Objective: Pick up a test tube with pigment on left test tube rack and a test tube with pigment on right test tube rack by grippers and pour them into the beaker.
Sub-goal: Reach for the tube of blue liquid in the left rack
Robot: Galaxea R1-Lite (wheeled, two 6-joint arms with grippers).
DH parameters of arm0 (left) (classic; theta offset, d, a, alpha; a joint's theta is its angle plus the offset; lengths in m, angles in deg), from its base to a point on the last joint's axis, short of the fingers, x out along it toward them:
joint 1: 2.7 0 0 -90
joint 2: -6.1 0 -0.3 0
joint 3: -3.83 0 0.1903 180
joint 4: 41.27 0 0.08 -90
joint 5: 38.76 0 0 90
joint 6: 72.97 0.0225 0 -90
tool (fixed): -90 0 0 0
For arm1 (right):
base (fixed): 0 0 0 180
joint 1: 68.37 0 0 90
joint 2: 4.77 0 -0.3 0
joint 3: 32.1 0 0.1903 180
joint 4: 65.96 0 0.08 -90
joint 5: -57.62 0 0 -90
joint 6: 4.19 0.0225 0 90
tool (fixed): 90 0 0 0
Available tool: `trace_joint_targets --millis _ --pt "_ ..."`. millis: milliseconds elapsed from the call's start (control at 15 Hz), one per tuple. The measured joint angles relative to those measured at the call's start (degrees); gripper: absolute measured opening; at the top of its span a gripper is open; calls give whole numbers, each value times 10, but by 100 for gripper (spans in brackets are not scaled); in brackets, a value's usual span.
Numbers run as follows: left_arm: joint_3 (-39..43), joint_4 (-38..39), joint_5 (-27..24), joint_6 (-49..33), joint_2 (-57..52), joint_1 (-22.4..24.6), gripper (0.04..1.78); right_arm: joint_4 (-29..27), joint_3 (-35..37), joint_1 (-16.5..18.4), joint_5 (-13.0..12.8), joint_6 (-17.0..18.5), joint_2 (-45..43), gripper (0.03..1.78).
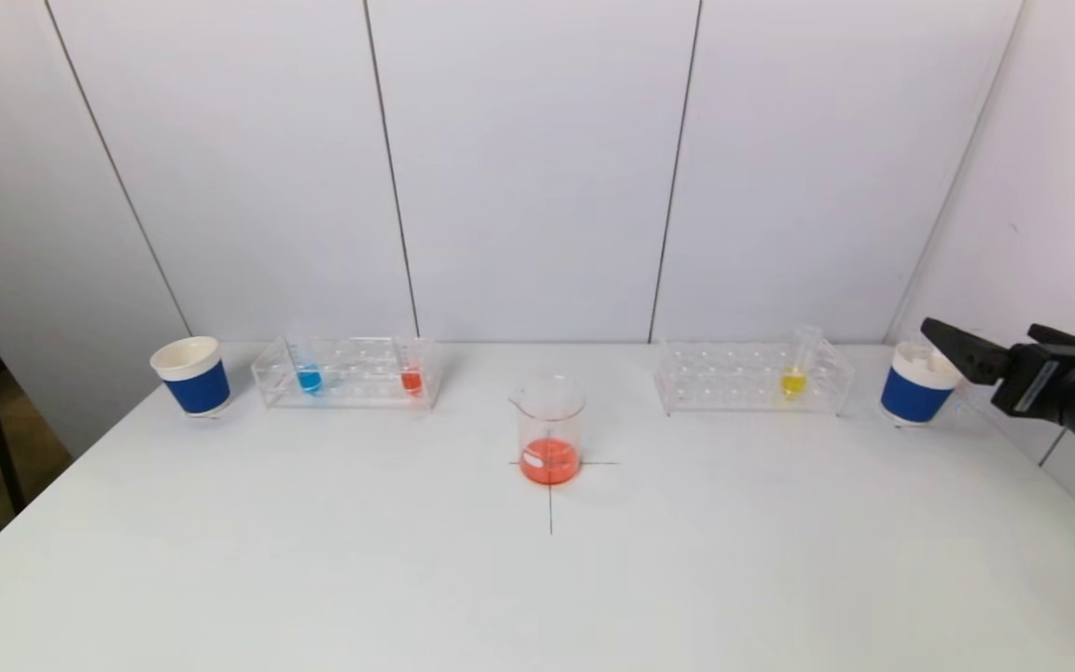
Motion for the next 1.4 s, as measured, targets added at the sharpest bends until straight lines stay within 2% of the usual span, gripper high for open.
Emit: trace_joint_targets --millis 200,400,533,667,1000,1400 --pt "0 0 0 0 0 0 172 -3 79 -28 -31 1 -87 177" --pt "0 0 0 0 0 0 172 -9 164 -37 -59 -7 -176 177" --pt "0 0 0 0 0 0 172 -30 195 -42 -78 -16 -233 177" --pt "0 0 0 0 0 0 172 -82 208 -50 -95 -20 -296 177" --pt "0 0 0 0 0 0 172 -256 214 -75 -132 -23 -460 177" --pt "0 0 0 0 0 0 172 -391 214 -96 -140 -24 -615 177"
